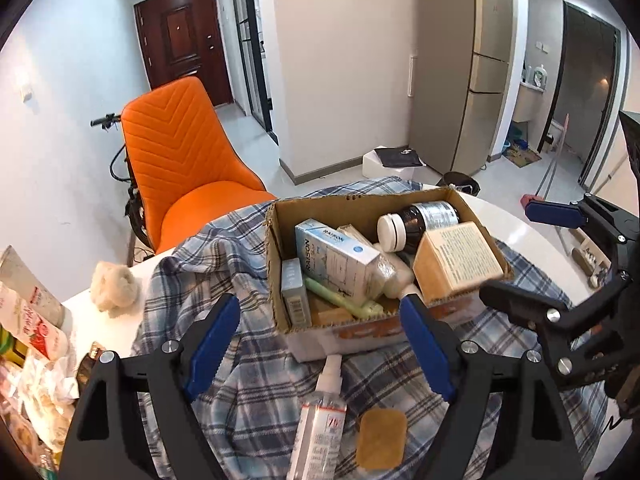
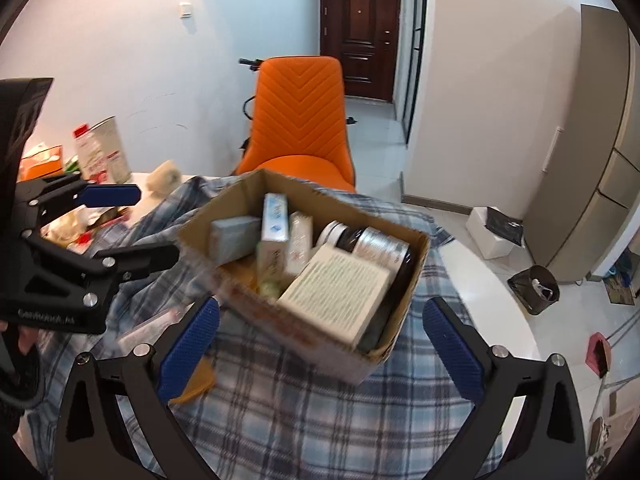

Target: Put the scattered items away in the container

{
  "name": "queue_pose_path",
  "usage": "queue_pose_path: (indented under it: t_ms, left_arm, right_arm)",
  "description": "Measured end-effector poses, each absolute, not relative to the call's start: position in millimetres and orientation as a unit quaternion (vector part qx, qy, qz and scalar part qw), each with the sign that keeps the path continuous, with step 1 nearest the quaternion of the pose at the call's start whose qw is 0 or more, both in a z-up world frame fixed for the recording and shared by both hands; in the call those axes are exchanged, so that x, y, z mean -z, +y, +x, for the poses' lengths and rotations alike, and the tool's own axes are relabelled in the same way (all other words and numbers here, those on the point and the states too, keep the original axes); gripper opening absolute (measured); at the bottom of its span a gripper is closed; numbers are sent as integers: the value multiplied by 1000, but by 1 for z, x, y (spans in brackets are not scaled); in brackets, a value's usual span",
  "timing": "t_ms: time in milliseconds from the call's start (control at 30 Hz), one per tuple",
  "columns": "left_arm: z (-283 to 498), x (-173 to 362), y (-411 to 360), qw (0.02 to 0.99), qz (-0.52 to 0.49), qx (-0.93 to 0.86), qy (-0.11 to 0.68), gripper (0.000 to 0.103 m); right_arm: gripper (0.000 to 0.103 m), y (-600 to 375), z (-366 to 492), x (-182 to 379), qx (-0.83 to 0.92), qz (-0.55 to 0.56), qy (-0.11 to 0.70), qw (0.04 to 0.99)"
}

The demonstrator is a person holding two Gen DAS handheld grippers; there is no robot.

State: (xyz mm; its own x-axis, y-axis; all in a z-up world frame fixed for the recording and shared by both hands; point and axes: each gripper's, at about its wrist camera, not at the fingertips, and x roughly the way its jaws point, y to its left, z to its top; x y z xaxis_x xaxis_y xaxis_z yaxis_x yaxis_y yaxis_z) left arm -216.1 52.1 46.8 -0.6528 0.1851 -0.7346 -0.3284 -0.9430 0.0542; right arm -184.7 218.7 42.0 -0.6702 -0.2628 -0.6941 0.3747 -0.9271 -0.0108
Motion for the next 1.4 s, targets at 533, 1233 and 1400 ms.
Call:
queue_pose_path:
  t_ms: [533,1233,1400]
  left_arm:
    - [-136,-29,25,157,-410,-890,122,84]
    - [-93,17,5,157,-453,-868,126,84]
    - [-99,15,3,153,-450,-871,128,84]
  right_arm:
    - [101,218,-117,-24,899,384,35,209]
    - [101,189,-85,10,871,415,68,255]
    - [101,178,-82,18,851,427,83,293]
